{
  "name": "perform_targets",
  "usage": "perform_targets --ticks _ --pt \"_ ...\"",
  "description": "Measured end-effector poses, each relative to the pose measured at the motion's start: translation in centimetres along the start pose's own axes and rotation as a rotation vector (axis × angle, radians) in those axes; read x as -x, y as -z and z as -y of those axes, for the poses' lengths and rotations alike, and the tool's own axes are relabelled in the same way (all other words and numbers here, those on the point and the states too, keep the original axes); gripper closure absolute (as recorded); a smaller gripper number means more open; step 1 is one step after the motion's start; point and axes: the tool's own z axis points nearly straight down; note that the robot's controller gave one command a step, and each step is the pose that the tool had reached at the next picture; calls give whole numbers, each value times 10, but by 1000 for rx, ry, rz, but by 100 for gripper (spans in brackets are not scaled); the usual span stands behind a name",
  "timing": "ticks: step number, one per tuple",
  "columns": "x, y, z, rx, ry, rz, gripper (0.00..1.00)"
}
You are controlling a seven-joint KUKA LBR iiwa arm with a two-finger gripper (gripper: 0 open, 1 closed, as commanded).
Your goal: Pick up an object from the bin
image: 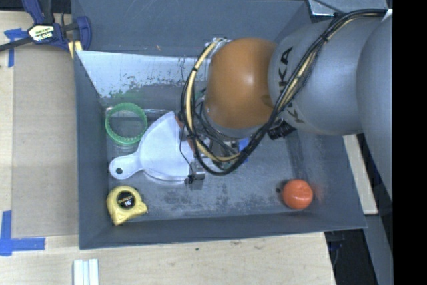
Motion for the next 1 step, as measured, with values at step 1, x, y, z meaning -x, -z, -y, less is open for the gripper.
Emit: perform_targets --ticks 1 --pt "18 -53 -6 -1 18 -5 0"
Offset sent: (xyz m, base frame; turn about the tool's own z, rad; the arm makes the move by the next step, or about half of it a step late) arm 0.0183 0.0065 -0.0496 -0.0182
